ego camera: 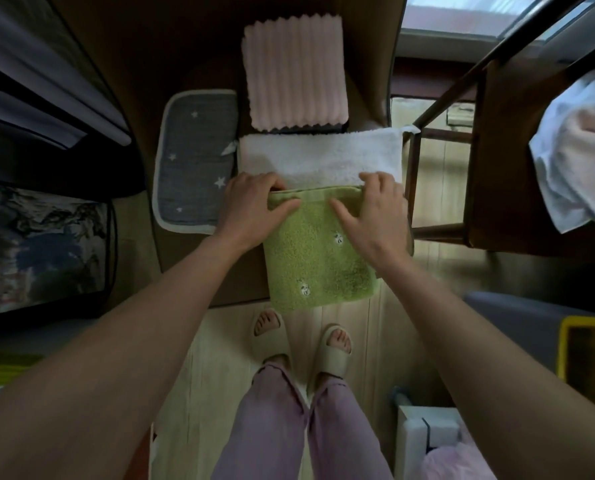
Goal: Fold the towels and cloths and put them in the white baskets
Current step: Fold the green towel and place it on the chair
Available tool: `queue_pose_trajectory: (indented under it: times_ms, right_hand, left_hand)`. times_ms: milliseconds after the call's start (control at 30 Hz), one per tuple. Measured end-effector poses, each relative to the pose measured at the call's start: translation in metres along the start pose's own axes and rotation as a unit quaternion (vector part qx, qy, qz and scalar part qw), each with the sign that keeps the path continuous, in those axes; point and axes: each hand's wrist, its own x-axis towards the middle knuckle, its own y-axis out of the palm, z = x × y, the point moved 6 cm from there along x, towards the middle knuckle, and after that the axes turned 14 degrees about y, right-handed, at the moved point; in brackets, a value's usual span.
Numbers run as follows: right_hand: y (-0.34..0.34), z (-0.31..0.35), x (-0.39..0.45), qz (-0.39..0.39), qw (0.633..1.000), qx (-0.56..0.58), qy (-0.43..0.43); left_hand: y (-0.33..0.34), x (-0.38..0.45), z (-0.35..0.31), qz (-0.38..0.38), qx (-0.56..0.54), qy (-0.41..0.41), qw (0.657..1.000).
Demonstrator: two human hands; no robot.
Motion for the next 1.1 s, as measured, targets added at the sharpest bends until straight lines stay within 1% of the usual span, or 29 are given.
queue_pose_trajectory:
  times_ms: [67, 133, 200, 267, 333, 433, 533, 600, 700, 767, 800, 833, 867, 900, 933, 967, 1033, 1067, 1100]
  right_hand:
    - [0.01, 0.008, 0.007, 0.054, 0.993, -0.074, -0.076]
    - [0.013, 0.016, 0.015, 0.078, 0.983, -0.123, -0.115]
    - [0.01, 0.023, 0.024, 0.08, 0.978, -0.147, -0.125]
    - [0.008, 0.03, 0.028, 0.095, 0.975, -0.156, -0.125]
    - [0.008, 0.033, 0.026, 0.117, 0.979, -0.122, -0.113]
    - [0.004, 0.027, 0.021, 0.142, 0.987, -0.019, -0.077]
    - [-0.011, 0.02, 0.018, 0.168, 0.983, 0.074, -0.028]
    - [-0.022, 0.024, 0.023, 0.167, 0.979, 0.12, -0.005]
    - [-0.025, 0.033, 0.045, 0.127, 0.975, 0.178, 0.028]
    - [-0.016, 0.031, 0.059, 0.108, 0.969, 0.211, 0.073]
    - [-0.012, 0.029, 0.061, 0.092, 0.97, 0.206, 0.086]
    - [-0.011, 0.027, 0.058, 0.055, 0.979, 0.177, 0.084]
    - [-0.013, 0.027, 0.051, 0.001, 0.989, 0.135, 0.065]
    - [-0.016, 0.03, 0.039, -0.058, 0.994, 0.093, 0.029]
    - [-0.017, 0.036, 0.023, -0.098, 0.993, 0.057, -0.022]
    - [-0.013, 0.041, 0.005, -0.109, 0.99, 0.023, -0.086]
    - [0.01, 0.046, -0.023, -0.068, 0.975, -0.053, -0.203]
    - [0.023, 0.043, -0.028, -0.035, 0.97, -0.087, -0.225]
    - [0.034, 0.038, -0.027, -0.005, 0.968, -0.111, -0.223]
  left_hand:
    - [0.0, 0.001, 0.003, 0.016, -0.023, 0.011, 1.0]
    - [-0.001, 0.002, 0.005, 0.04, -0.043, 0.031, 0.998]
    - [-0.003, 0.003, 0.008, 0.068, -0.038, 0.056, 0.995]
    - [-0.005, 0.003, 0.01, 0.092, -0.011, 0.081, 0.992]
    - [-0.007, 0.004, 0.01, 0.103, 0.015, 0.108, 0.989]
    - [-0.01, 0.005, 0.002, 0.111, 0.033, 0.141, 0.983]
    - [-0.016, 0.006, -0.013, 0.096, 0.022, 0.169, 0.981]
    - [-0.025, 0.011, -0.016, 0.048, -0.033, 0.147, 0.987]
    - [-0.038, 0.032, -0.011, -0.056, -0.093, 0.066, 0.992]
    - [-0.035, 0.04, -0.002, -0.072, -0.105, 0.0, 0.992]
    - [-0.03, 0.04, 0.004, -0.072, -0.127, -0.034, 0.989]
    - [-0.025, 0.035, 0.011, -0.077, -0.158, -0.067, 0.982]
    - [-0.02, 0.028, 0.016, -0.09, -0.188, -0.091, 0.974]
    - [-0.017, 0.019, 0.02, -0.109, -0.212, -0.106, 0.965]
    - [-0.015, 0.008, 0.021, -0.128, -0.236, -0.115, 0.956]
    - [-0.012, -0.005, 0.02, -0.147, -0.261, -0.121, 0.947]
    - [-0.008, -0.032, 0.015, -0.163, -0.294, -0.13, 0.933]
    - [-0.005, -0.045, 0.012, -0.153, -0.286, -0.119, 0.938]
    - [-0.002, -0.058, 0.01, -0.127, -0.255, -0.092, 0.954]
